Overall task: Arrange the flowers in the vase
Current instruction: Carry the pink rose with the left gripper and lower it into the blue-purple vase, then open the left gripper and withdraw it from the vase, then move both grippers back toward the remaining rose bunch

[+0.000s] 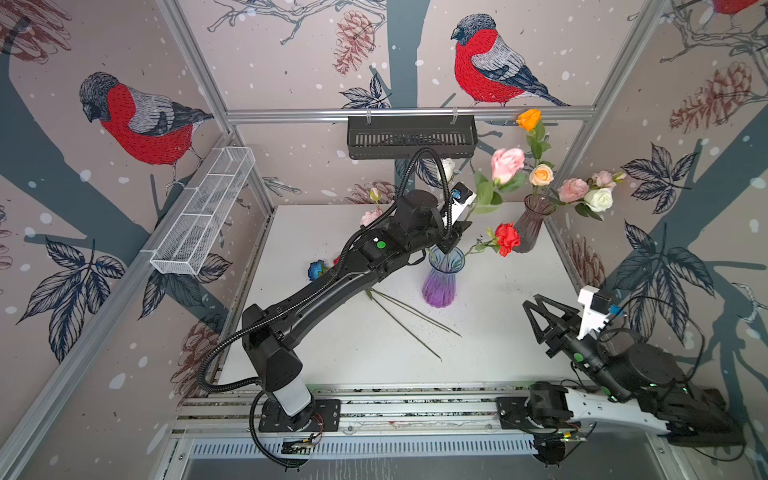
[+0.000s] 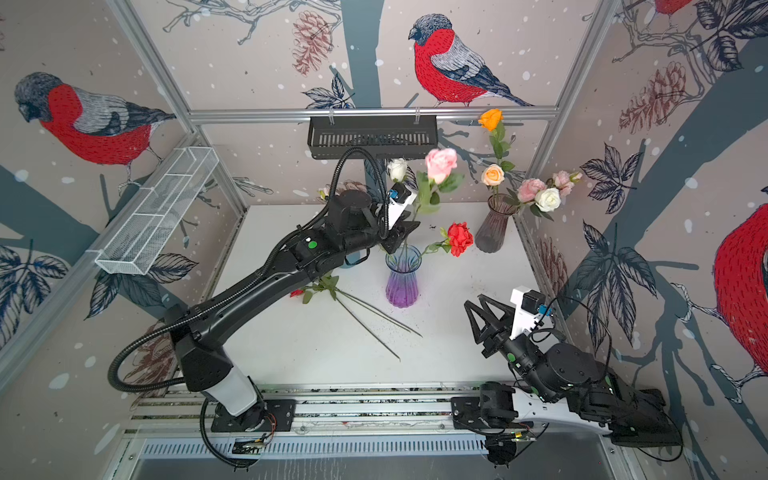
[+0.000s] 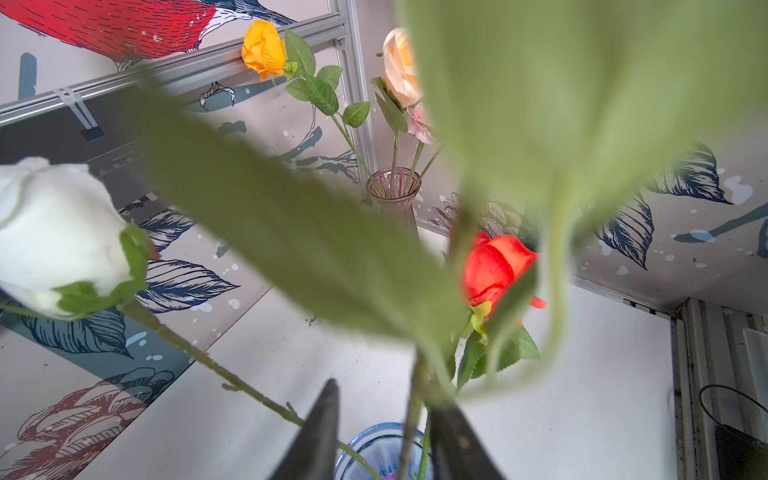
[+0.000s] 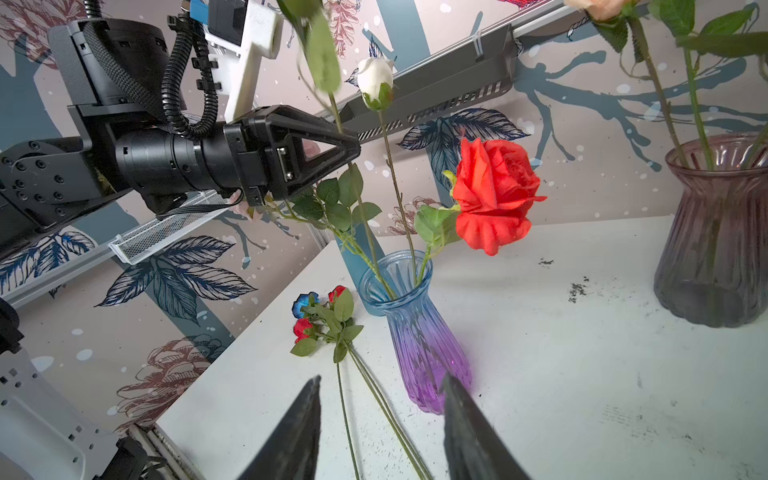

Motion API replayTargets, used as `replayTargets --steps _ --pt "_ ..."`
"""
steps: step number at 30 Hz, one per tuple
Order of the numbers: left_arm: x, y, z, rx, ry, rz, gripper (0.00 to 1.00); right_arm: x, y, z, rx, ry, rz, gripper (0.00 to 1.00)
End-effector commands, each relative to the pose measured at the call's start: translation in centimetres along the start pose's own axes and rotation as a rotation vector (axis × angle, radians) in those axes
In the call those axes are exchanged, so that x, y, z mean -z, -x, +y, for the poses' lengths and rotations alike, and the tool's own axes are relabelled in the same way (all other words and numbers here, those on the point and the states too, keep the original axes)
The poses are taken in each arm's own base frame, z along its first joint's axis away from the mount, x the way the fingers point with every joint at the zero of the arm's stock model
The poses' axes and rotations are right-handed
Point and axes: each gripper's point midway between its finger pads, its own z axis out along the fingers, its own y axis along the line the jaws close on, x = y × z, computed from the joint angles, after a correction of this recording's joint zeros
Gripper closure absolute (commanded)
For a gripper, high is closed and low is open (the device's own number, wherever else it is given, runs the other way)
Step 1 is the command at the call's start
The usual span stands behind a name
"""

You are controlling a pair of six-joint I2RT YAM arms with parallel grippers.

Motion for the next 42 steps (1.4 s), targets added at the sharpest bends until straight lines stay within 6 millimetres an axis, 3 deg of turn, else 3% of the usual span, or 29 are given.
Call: replayTargets --steps 1,6,12,17,22,26,29,33,37,38,40,42 --pt "0.3 0.9 0.1 0.0 0.003 -0.034 0.44 0.0 0.1 -0.1 -0.016 -0.004 -0.004 0.52" --pt "1.5 2.2 0.9 0.015 0.049 -0.065 0.46 0.1 0.1 -0.2 -0.021 -0.006 0.0 0.52" --pt "4.7 5.1 0.9 0.035 0.05 -0.175 0.48 -0.1 -0.3 -0.1 -0.024 -0.011 0.009 0.52" --pt "9.4 7.3 0.4 0.044 0.039 -0.32 0.49 -1.1 -1.9 0.4 0.02 -0.031 0.05 0.49" --pt "15.4 7.7 -0.3 0.052 0.038 -0.465 0.49 -2.4 -3.7 1.3 0.083 -0.065 0.093 0.38" --pt "19.0 6.1 0.1 0.053 0.093 -0.49 0.47 -3.4 -5.2 1.9 0.113 -0.076 0.119 0.25" --pt "20.4 3.7 0.9 0.071 0.153 -0.449 0.47 -4.0 -6.5 2.4 0.126 -0.086 0.157 0.21" --pt "21.2 -0.2 1.2 0.102 0.193 -0.387 0.47 -5.8 -9.6 2.9 0.18 -0.11 0.26 0.19" --pt "21.9 -4.2 1.5 0.135 0.227 -0.328 0.46 -9.2 -13.6 1.2 0.093 -0.112 0.424 0.17" --pt "22.0 -5.0 1.4 0.142 0.231 -0.31 0.46 -10.0 -14.1 0.5 0.046 -0.1 0.441 0.14" --pt "21.9 -6.8 1.4 0.155 0.239 -0.253 0.42 -11.2 -14.3 0.0 0.0 -0.043 0.431 0.0" --pt "21.6 -8.5 1.2 0.171 0.23 -0.182 0.42 -12.1 -13.5 -0.3 0.016 -0.016 0.369 0.0"
